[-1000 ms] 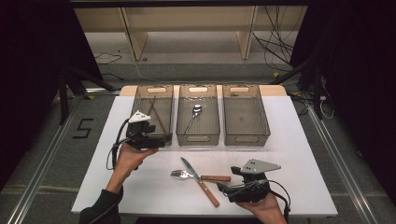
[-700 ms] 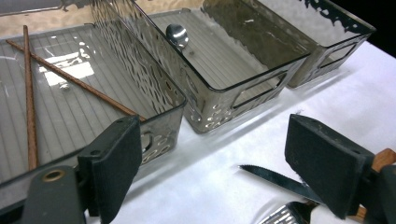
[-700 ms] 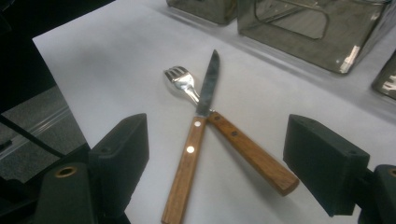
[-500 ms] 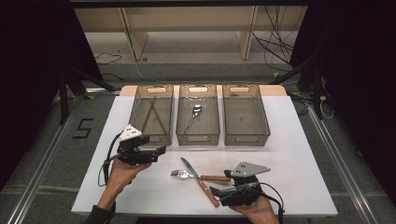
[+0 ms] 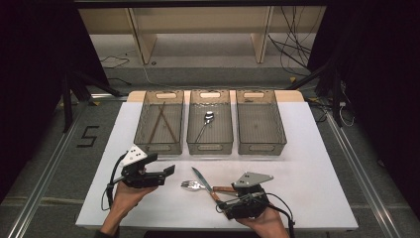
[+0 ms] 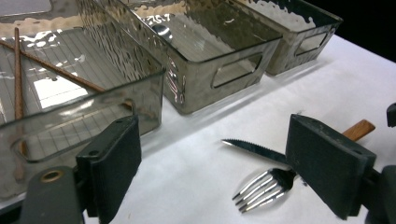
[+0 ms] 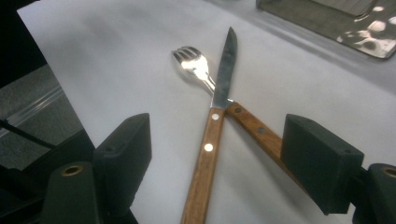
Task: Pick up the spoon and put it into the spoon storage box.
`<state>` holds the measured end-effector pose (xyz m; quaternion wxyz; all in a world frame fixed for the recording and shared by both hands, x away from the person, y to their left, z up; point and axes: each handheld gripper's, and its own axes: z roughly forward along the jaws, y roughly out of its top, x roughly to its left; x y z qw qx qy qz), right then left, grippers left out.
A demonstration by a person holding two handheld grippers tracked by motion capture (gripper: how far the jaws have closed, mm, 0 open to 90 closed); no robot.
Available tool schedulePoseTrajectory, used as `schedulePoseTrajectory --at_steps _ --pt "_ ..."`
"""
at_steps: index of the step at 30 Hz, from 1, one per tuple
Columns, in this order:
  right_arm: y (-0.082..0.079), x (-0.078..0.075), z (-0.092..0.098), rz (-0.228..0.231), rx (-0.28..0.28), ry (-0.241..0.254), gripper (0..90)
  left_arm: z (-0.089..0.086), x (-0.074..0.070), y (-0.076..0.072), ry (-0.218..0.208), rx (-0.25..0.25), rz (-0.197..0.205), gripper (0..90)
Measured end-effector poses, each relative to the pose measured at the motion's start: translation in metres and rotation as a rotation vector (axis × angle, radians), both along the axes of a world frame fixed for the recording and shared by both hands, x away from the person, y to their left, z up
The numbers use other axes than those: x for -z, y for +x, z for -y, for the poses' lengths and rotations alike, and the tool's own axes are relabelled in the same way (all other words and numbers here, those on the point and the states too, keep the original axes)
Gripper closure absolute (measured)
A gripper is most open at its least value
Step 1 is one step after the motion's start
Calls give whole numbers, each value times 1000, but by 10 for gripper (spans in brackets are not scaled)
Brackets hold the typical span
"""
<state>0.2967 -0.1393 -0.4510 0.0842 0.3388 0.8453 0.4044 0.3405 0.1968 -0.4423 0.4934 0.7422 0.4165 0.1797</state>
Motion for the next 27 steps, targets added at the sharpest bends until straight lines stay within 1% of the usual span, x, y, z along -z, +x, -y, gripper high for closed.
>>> schedulePoseTrajectory --at_steps 4,8,14,18,20,24,27 --pt "2 3 -7 -27 -7 -21 258 2 7 -5 -3 8 12 181" --pt "2 6 -12 -45 -6 -36 260 4 11 -10 14 24 24 176" --pt "3 8 -18 -64 -8 -49 266 1 16 -16 -14 31 37 176" --pt "4 10 -20 -83 -7 -62 269 -1 20 -18 -1 23 29 176" --pt "6 11 -22 -91 -2 -67 273 -2 22 -19 2 21 32 176" --pt "7 12 -23 -106 3 -73 280 -3 24 -21 -4 14 28 176" --pt "8 12 -25 -106 5 -79 283 -3 26 -21 -6 6 24 176"
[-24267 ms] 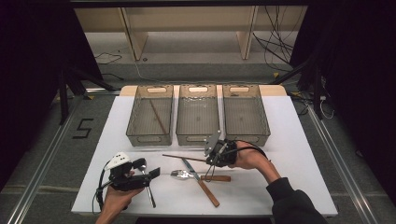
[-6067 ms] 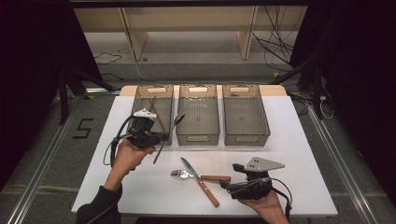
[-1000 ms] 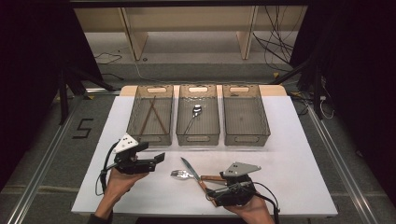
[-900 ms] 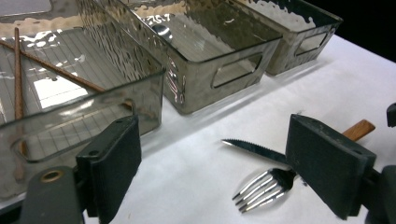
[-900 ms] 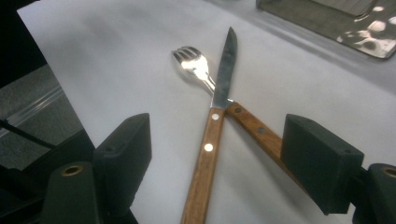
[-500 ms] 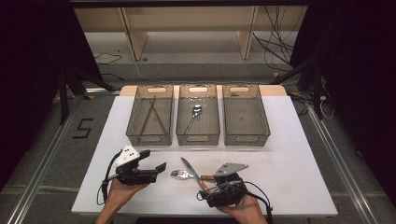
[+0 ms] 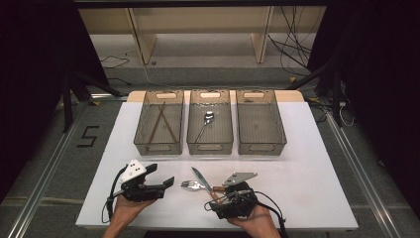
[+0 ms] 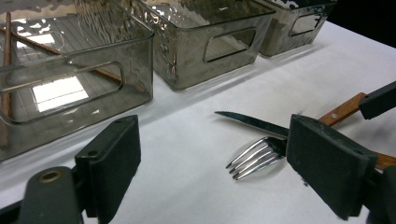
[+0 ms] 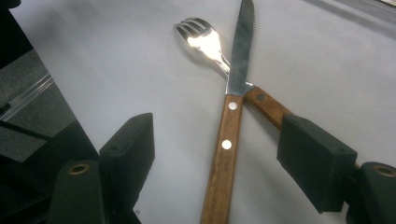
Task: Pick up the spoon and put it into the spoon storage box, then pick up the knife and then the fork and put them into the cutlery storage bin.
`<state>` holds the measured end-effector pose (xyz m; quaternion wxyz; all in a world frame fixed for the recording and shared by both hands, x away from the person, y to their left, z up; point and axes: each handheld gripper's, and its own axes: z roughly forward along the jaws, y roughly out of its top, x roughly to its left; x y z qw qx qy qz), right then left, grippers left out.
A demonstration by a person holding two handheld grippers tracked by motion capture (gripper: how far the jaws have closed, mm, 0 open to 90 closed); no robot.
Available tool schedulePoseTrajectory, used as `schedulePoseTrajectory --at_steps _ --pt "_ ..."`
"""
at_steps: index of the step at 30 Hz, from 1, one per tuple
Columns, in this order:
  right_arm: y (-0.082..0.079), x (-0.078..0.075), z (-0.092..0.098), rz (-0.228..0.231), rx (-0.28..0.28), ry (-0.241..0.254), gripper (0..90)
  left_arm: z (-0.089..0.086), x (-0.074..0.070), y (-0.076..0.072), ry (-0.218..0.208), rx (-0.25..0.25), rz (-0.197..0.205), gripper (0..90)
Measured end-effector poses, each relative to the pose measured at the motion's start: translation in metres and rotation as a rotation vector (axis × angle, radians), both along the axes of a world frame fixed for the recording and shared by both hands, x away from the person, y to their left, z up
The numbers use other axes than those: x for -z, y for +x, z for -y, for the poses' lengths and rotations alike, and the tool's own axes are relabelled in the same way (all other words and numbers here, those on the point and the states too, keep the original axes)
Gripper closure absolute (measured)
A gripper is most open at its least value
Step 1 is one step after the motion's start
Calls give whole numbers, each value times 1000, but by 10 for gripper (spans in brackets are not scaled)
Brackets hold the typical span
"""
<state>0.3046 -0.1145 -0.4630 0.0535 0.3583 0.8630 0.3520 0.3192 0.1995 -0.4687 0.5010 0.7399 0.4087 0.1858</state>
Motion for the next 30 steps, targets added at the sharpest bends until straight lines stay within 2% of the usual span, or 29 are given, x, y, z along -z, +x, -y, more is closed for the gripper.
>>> schedulePoseTrajectory --at_steps 3,11,16,22,26,30 --pt "1 1 -1 -4 1 -2 285 0 1 -2 10 3 1 176" --pt "3 5 -5 -27 7 -32 312 5 -1 -10 18 28 34 176" --pt "6 6 -9 -36 19 -45 350 6 2 -12 11 30 31 177" --pt "8 8 -13 -51 27 -63 405 6 4 -14 24 33 32 176" --pt "8 7 -14 -56 28 -67 447 1 3 -15 4 18 35 176" --pt "9 8 -19 -61 28 -89 488 1 4 -16 7 17 31 177"
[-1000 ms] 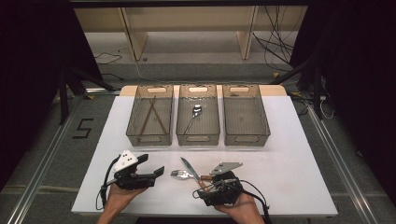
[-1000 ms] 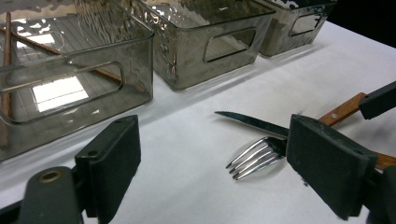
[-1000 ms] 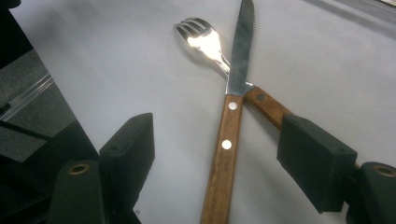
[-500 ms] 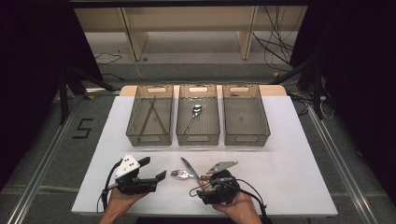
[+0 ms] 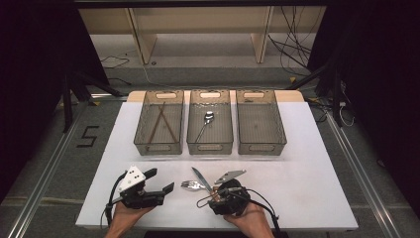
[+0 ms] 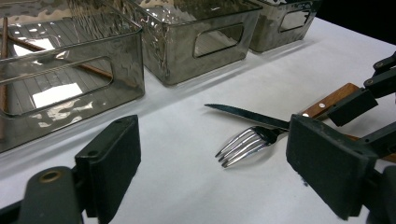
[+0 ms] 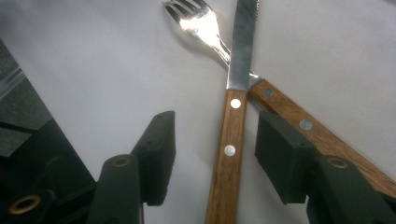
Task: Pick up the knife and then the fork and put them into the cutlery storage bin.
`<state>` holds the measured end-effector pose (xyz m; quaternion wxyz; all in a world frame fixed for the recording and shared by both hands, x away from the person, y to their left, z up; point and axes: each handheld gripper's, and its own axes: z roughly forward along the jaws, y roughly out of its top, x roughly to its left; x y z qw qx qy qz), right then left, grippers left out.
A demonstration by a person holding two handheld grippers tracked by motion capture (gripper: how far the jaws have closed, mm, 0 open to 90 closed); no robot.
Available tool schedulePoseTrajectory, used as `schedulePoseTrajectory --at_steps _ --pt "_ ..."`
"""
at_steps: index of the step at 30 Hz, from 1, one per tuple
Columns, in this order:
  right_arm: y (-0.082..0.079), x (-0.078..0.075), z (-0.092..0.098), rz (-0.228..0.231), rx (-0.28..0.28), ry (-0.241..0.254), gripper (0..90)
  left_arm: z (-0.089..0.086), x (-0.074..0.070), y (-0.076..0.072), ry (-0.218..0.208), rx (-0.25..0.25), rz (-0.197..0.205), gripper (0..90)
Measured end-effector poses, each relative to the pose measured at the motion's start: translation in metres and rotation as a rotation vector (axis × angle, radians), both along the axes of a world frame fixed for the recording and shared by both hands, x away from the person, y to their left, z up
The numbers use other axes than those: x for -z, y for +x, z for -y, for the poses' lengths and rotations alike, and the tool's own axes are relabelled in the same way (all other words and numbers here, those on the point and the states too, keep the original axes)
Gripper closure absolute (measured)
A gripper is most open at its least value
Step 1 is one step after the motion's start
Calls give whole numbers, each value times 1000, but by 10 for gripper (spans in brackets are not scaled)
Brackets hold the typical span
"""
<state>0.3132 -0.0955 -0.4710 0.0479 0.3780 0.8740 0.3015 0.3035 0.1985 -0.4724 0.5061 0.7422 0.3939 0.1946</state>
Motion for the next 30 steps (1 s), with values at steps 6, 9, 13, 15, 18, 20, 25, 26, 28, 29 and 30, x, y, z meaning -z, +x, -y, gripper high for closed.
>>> schedulePoseTrajectory --at_steps 6,9,13,15,18,20,25,26,28,29,30 --pt "2 5 -6 4 -9 -56 550 1 1 0 1 4 -1 177" --pt "3 7 -7 -3 -14 -68 575 1 1 0 3 3 1 177" --pt "4 6 -10 7 -25 -101 607 1 1 0 4 3 0 180" --pt "5 5 -11 6 -30 -119 631 2 1 0 4 2 1 180" --pt "7 5 -11 2 -34 -132 669 2 1 0 4 1 3 181" --pt "8 4 -11 1 -39 -139 697 2 1 0 5 -1 3 181" --pt "12 3 -13 -10 -56 -166 727 1 1 0 3 0 3 183" --pt "13 2 -13 -17 -57 -169 728 2 1 0 3 0 2 184" --pt "14 2 -14 -24 -61 -171 734 2 1 0 3 -1 3 184" --pt "15 2 -13 -31 -58 -168 739 2 1 0 3 -1 3 185" --pt "16 1 -13 -41 -53 -168 744 2 1 0 3 -1 3 185"
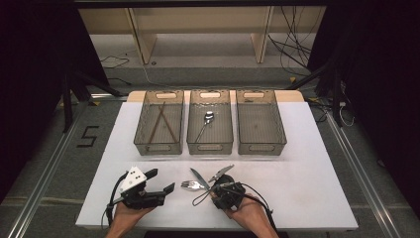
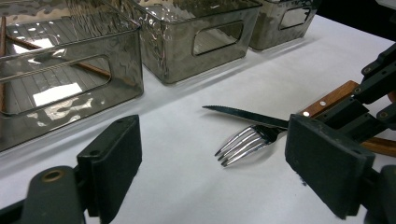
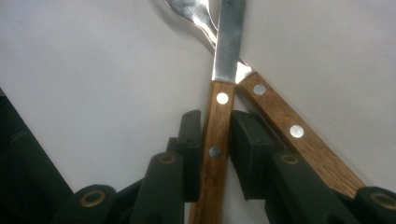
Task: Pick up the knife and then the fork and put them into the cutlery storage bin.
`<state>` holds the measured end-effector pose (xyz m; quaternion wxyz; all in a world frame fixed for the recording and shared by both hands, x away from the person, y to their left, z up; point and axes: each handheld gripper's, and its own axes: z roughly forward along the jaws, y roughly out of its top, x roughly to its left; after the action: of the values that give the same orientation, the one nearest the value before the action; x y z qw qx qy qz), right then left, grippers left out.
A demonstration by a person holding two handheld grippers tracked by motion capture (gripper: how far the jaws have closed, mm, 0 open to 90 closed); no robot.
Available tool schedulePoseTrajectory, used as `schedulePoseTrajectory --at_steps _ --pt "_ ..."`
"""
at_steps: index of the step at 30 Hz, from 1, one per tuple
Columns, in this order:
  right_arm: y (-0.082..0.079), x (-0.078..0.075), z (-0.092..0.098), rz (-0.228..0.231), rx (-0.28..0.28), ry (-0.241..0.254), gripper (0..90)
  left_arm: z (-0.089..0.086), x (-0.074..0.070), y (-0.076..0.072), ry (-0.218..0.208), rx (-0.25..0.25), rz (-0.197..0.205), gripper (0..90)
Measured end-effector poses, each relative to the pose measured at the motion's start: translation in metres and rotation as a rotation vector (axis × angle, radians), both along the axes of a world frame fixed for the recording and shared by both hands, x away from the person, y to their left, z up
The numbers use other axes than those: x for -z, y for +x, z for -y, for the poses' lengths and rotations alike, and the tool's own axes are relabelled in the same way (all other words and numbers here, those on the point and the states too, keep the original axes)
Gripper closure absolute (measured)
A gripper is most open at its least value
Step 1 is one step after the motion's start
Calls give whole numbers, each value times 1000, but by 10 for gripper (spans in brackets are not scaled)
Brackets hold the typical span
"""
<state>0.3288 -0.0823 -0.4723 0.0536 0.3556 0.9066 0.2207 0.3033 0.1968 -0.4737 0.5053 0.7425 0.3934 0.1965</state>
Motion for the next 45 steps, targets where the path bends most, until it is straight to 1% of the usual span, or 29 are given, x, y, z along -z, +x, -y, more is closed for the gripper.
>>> schedulePoseTrajectory --at_steps 5,7,9,12,19,25,28,33,41,45 --pt "4 -1 0 -26 8 8 760 0 0 0 0 0 0 186" --pt "5 -1 1 -30 12 10 765 -1 0 0 3 -1 3 186" --pt "5 -1 0 -23 15 10 767 -1 0 0 2 -1 1 187" --pt "4 -1 -2 -8 16 -3 768 0 0 0 2 0 0 188" --pt "5 -1 -1 -13 13 13 769 -1 0 0 3 -2 5 190" --pt "7 -1 2 -24 8 36 770 -2 0 0 2 -5 2 192" --pt "6 -1 2 -16 4 40 770 -2 0 0 -2 -8 3 192" --pt "5 -3 2 -17 -5 55 771 -3 0 0 -1 -10 3 192" --pt "8 -9 8 -3 -3 90 771 -4 0 1 -8 -12 3 192" --pt "9 -12 12 -3 0 116 771 -5 0 1 -6 -16 6 192"
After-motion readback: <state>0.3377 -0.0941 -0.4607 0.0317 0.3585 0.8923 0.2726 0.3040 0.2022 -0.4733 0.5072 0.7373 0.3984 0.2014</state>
